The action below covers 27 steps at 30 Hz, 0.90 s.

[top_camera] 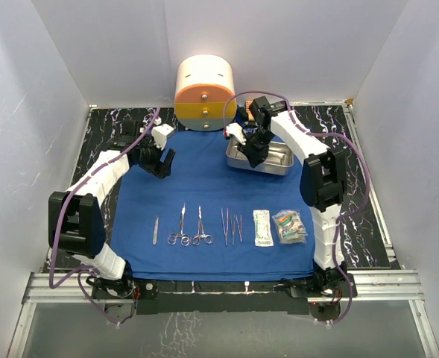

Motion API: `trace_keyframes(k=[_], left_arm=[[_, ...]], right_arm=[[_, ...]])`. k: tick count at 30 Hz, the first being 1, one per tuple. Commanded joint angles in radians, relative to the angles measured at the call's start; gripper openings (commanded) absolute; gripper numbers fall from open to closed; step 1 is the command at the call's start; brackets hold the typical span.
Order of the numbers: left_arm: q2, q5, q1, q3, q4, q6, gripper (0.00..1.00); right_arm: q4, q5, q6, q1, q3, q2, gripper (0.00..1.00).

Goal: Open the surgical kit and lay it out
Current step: Adjust the container in the surgical kit.

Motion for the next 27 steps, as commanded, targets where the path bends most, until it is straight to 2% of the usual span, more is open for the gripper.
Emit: trace_keyframes(k=[1,3,6,9,11,16,20,23,27], left_arm=[[-0.043,0.039,0.011,0.000,-0.005,-0.008,0.76],[-0.040,0.041,0.010,0.003,-0.005,-0.011,0.76],[-0.044,0.040,0.012,0.000,-0.003,-0.009,0.76],[-0.045,0.041,0.012,-0.013,0.003,-0.010,0.76],[-0.050,0.045,0.013,-0.016,0.003,-0.010,0.77],[-0.057,0.044,0.017,-0.023,0.006,-0.007,0.77],[-0.054,0.051,0.020,-0.021,0.007,-0.010,0.77],[-0.054,0.056,0.020,-0.020,0.008,-0.013,0.77],[-0.056,0.058,0.021,-0.022,0.010,-0.014,0.78]], right_arm=[[0.021,0.006,-0.013,0.009,-0.003,-0.102,0.00],[0.068,0.075,0.011,-0.004,-0.040,-0.099,0.00],[-0.027,-0.046,0.010,0.015,0.019,-0.069,0.00],[0.074,0.030,0.021,0.020,-0.082,-0.128,0.00],[0.122,0.022,0.041,-0.004,-0.117,-0.144,0.00],[0.010,-0.114,0.089,0.001,-0.034,-0.130,0.00],[0.086,-0.091,0.130,0.012,-0.117,-0.197,0.00],[0.074,-0.066,0.130,0.013,-0.129,-0.203,0.00],[0.058,-0.132,0.102,0.010,-0.123,-0.206,0.00]])
